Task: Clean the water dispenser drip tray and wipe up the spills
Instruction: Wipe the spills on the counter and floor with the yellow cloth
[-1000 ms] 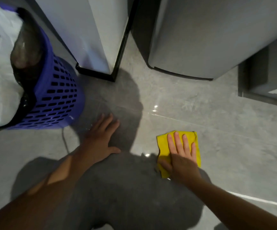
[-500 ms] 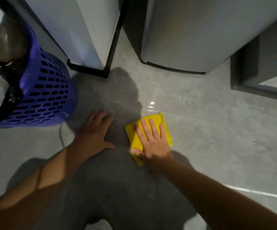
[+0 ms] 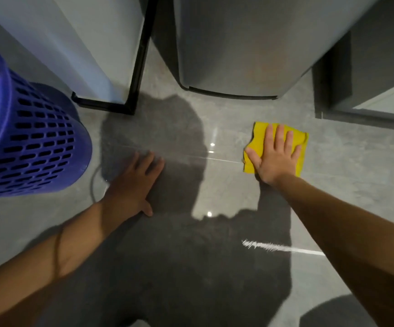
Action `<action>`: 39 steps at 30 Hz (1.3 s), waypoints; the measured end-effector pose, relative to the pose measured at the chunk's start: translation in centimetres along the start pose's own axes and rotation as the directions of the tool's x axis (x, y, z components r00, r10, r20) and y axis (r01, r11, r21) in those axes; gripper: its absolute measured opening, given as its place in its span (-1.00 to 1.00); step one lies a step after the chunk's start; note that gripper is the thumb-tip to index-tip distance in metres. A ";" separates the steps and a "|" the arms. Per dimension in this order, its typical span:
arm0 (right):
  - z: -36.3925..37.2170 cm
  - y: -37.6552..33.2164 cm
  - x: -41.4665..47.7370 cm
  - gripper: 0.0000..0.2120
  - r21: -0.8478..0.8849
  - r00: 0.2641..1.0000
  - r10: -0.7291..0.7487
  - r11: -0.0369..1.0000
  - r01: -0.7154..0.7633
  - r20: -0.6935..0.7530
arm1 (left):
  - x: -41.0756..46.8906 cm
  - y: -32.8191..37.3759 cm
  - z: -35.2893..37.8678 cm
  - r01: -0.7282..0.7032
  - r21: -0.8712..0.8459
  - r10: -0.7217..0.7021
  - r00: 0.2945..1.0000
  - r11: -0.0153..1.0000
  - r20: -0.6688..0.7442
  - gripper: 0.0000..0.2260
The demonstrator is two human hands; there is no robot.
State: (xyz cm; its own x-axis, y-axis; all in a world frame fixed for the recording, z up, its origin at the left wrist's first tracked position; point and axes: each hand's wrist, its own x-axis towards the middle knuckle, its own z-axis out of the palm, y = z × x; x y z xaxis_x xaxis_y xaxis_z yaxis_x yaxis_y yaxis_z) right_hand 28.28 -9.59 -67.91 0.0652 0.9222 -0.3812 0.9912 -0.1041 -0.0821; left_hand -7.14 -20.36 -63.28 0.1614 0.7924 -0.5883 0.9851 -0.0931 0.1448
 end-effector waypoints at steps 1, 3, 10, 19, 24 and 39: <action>0.1 -2.2 0.9 -0.11 -0.012 0.999 -0.043 0.999 0.043 -0.003 | 0.1 -0.2 0.2 -0.017 0.011 0.018 1.000 1.000 -0.014 0.32; 1.1 -6.4 0.3 -0.20 -0.055 0.982 -0.187 0.981 0.186 -0.020 | 0.4 -0.6 0.5 -0.028 0.031 0.029 0.999 0.999 -0.026 0.32; 4.8 -6.9 -11.9 -0.52 -0.148 0.879 -0.464 0.882 0.447 -0.113 | 0.3 -0.7 0.6 0.001 0.014 -0.001 1.000 1.000 0.007 0.33; -1.6 2.3 -23.6 -0.68 0.042 0.956 0.102 0.992 -0.118 0.276 | -5.8 4.9 -6.0 0.022 0.015 -0.026 0.930 1.000 0.367 -0.27; -11.1 4.7 -29.3 -0.69 0.249 0.875 0.215 0.904 -0.346 0.435 | -14.3 9.4 -14.3 0.096 -0.153 -0.019 0.898 0.984 0.440 -0.51; -63.7 2.7 -52.2 -0.72 0.832 0.806 0.329 0.092 -0.547 0.493 | -47.5 22.5 -51.9 0.189 -0.620 -0.030 0.966 0.761 0.257 -0.80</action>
State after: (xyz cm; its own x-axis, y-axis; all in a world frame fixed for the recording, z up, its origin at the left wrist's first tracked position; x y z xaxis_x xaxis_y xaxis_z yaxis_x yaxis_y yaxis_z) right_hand 34.86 -34.25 10.40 0.3216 0.5252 -0.7878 -0.0404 -0.8237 -0.5656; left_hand 4.23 -28.79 9.21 0.1421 0.6130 -0.7772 0.7433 0.4525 0.4927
